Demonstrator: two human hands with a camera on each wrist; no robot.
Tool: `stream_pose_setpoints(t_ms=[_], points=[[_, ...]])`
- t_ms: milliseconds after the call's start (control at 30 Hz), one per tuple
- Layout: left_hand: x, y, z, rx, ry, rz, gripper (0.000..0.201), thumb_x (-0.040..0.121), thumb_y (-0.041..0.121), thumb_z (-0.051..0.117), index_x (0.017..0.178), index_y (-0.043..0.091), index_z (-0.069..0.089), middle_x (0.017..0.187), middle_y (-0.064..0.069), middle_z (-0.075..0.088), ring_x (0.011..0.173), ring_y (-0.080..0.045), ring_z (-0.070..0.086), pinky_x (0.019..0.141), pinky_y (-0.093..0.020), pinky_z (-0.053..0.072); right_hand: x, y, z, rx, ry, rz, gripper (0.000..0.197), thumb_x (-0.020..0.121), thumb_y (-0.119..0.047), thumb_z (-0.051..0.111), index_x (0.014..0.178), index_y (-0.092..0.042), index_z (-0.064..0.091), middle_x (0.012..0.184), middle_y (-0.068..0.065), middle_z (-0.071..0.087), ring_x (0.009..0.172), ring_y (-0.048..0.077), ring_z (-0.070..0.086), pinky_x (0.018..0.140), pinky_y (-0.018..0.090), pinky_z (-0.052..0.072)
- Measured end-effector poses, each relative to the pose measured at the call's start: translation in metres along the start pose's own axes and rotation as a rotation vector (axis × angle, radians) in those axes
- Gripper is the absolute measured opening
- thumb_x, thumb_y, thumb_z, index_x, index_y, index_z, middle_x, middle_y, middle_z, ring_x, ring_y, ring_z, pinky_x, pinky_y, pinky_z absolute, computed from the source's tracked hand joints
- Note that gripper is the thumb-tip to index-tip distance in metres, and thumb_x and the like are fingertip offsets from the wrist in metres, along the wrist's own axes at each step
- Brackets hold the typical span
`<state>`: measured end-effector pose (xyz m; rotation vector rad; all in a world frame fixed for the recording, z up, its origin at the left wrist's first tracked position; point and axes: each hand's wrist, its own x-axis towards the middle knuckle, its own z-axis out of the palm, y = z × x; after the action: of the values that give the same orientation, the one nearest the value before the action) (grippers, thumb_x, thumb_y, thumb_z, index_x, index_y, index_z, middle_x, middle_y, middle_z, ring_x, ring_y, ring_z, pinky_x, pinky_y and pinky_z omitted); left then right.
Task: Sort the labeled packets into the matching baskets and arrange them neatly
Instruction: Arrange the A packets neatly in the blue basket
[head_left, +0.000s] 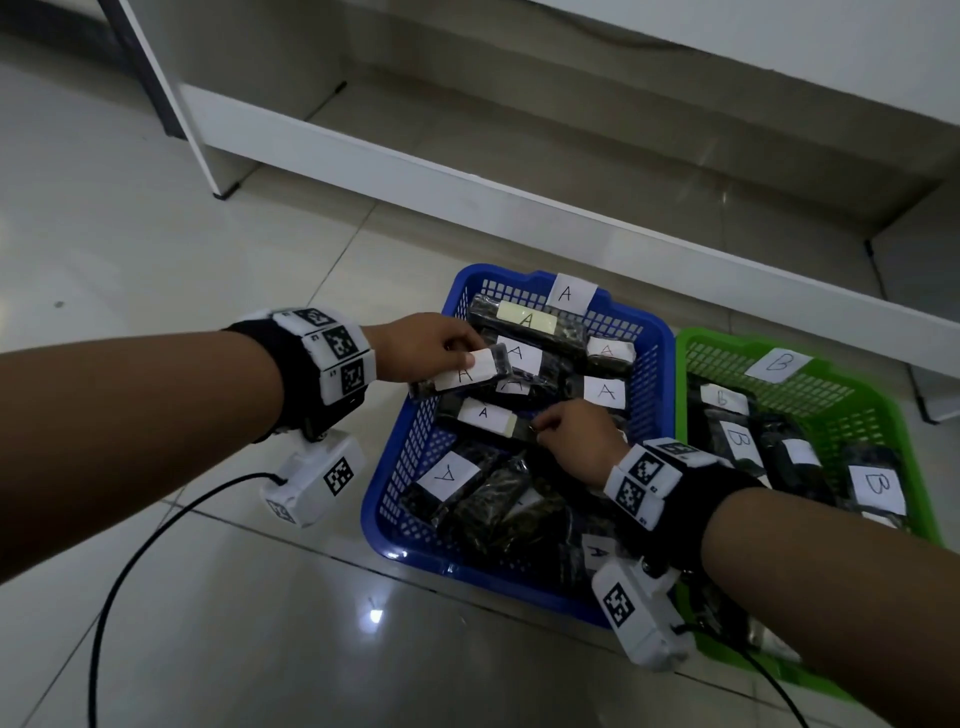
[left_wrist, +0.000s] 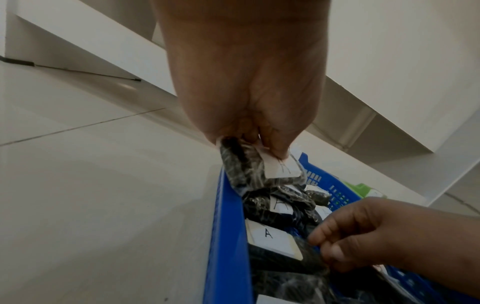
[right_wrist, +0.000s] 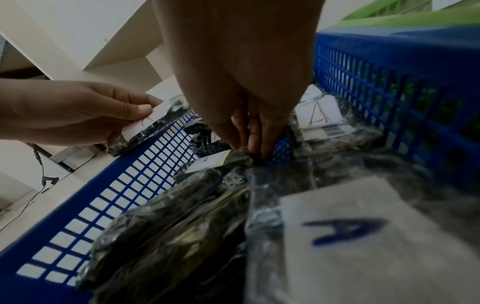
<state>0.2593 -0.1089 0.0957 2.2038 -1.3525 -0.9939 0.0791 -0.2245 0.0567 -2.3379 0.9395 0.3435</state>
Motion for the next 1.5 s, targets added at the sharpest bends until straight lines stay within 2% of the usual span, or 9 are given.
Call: stream_pose_setpoints(t_ms=[233,433,567,667,800,900,1100,1233,1500], points=[[0.007,0.01,0.017,-0.031,0.026,0.098,0.022,0.087,0.023,0.065,0.106,0.014,0.058,0.097,0.001,0.066,0.092,-0.014,0.062,0.082,-0.028,0.049,0.002,0.001,-0.026,0.381,0.155,0.01,0.019,0.094,-0.015,0.046,0.098,-0.012,0.064,0.091,0.013,0.068,0.078,0.028,0.066,0.073,0.042,0.057],[0.019,0.024,0.032,-0.03,-0.005,0.132,0.016,0.086,0.025,0.066,0.101,0.02,0.063,0.096,0.002,0.068,0.092,-0.013,0.063,0.082,-0.027,0.05,-0.004,-0.001,-0.045,0.509,-0.058,-0.07,0.021,0.089,-0.008,0.056,0.109,-0.006,0.064,0.081,0.006,0.063,0.068,0.022,0.061,0.056,0.031,0.054],[0.02,0.029,0.039,0.168,-0.006,0.18,0.034,0.085,0.033,0.066,0.115,0.02,0.057,0.108,0.005,0.062,0.098,-0.012,0.058,0.077,-0.019,0.042,-0.007,0.012,-0.039,0.532,-0.006,-0.036,0.016,0.087,-0.005,0.063,0.102,-0.001,0.063,0.083,0.013,0.065,0.068,0.027,0.062,0.071,0.041,0.058],[0.017,0.028,0.039,0.506,-0.038,0.262,0.05,0.085,0.038,0.065,0.128,0.022,0.048,0.122,0.002,0.057,0.109,-0.018,0.054,0.089,-0.032,0.046,-0.008,0.013,-0.034,0.606,-0.012,0.003,0.016,0.088,-0.002,0.061,0.103,0.001,0.06,0.082,0.013,0.062,0.07,0.029,0.063,0.075,0.041,0.059],[0.014,0.023,0.04,0.755,-0.009,0.269,0.051,0.088,0.039,0.06,0.134,0.02,0.046,0.128,-0.002,0.051,0.118,-0.02,0.046,0.095,-0.036,0.046,-0.008,0.012,-0.031,0.447,0.015,0.029,0.011,0.089,-0.005,0.058,0.101,-0.006,0.058,0.081,0.005,0.059,0.075,0.032,0.066,0.07,0.037,0.058],[0.011,0.02,0.042,0.819,0.023,0.228,0.053,0.086,0.037,0.062,0.132,0.018,0.042,0.122,-0.006,0.056,0.11,-0.023,0.052,0.087,-0.037,0.049,-0.015,0.011,-0.031,0.07,0.04,-0.144,0.009,0.088,-0.011,0.059,0.097,-0.009,0.061,0.089,0.003,0.059,0.084,0.019,0.057,0.073,0.028,0.047],[0.004,0.02,0.04,1.013,0.069,0.286,0.033,0.089,0.024,0.058,0.12,0.016,0.054,0.123,-0.003,0.048,0.114,-0.02,0.041,0.092,-0.033,0.042,-0.035,0.001,-0.019,-0.09,-0.247,-0.33,0.034,0.085,-0.029,0.066,0.116,-0.016,0.06,0.11,0.002,0.062,0.099,0.018,0.058,0.085,0.028,0.047],[0.005,0.023,0.038,0.957,-0.05,0.217,0.037,0.091,0.035,0.055,0.121,0.013,0.055,0.122,-0.005,0.053,0.109,-0.022,0.052,0.088,-0.034,0.046,-0.039,-0.005,-0.001,-0.312,-0.36,-0.45,0.056,0.081,-0.028,0.071,0.131,-0.022,0.047,0.127,0.007,0.048,0.116,0.023,0.047,0.097,0.033,0.042],[-0.002,0.025,0.063,0.805,-0.49,0.004,0.049,0.09,0.049,0.053,0.113,0.007,0.061,0.104,-0.006,0.066,0.086,-0.019,0.059,0.077,-0.03,0.049,-0.034,-0.002,-0.013,-0.155,-0.337,-0.378,0.028,0.09,-0.026,0.061,0.116,-0.017,0.061,0.116,0.002,0.059,0.102,0.015,0.055,0.086,0.027,0.043]])
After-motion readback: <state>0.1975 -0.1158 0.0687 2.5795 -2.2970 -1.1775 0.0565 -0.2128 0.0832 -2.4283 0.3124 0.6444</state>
